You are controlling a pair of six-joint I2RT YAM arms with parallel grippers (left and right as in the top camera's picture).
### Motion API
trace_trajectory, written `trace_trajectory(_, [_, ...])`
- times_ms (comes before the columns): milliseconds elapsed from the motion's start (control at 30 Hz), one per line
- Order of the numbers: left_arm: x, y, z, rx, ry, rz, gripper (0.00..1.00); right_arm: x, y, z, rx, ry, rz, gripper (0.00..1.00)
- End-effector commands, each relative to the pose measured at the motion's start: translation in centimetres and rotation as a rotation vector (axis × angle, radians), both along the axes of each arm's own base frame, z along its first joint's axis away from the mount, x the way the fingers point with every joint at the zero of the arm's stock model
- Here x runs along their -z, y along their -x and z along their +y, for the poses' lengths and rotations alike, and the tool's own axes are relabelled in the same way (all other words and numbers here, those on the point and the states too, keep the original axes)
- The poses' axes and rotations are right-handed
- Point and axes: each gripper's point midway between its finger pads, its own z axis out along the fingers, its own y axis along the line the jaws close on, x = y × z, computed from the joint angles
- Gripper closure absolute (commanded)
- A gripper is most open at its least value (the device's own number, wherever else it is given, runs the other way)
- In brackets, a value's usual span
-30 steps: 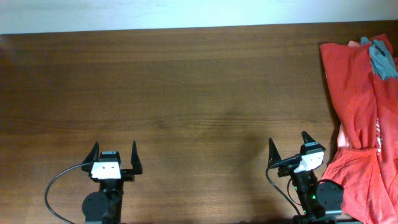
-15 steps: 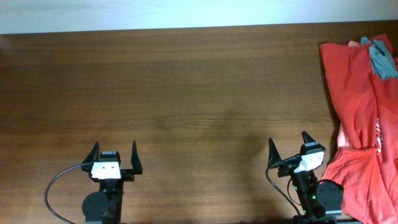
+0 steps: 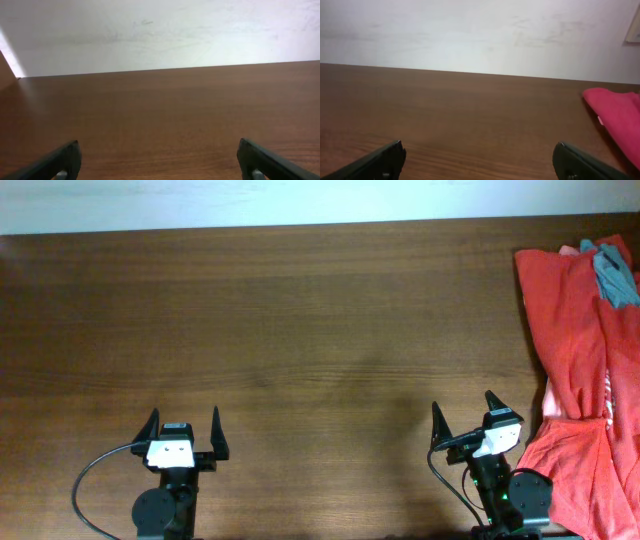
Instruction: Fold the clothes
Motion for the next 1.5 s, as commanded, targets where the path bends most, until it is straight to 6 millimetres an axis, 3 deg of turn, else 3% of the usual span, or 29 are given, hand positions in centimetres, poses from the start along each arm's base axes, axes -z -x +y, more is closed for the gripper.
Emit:
trace_trajectory(0, [0.1, 0.0, 0.3, -0.015, -0.010, -0.001, 0.01, 0.2, 0.0, 0.1, -0.009, -0.006, 0.004, 0.02])
trace_trajectory(1100, [-0.1, 0.0, 0.3, -0.014, -0.008, -0.012, 0.01, 0.2, 0.0, 0.1, -0.007, -0.035, 0.010, 0.02])
trace_trajectory(1200, [-0.3, 0.0, 0.2, -0.015, 0.055, -0.019, 0.01, 0.1, 0.0, 0.1, -0.007, -0.040, 0.007, 0.02])
trace_trajectory(1300, [-1.0, 0.0, -0.5, 0.028, 0.086, -0.031, 0.01, -0.4, 0.1, 0.1, -0.005, -0.046, -0.002, 0.02])
trace_trajectory(1467, [-3.8, 0.3, -1.2, 0.064, 0.114, -0.061, 0.01, -2.4, 0.5, -0.2, 0.013, -0.045, -0.015, 0.02])
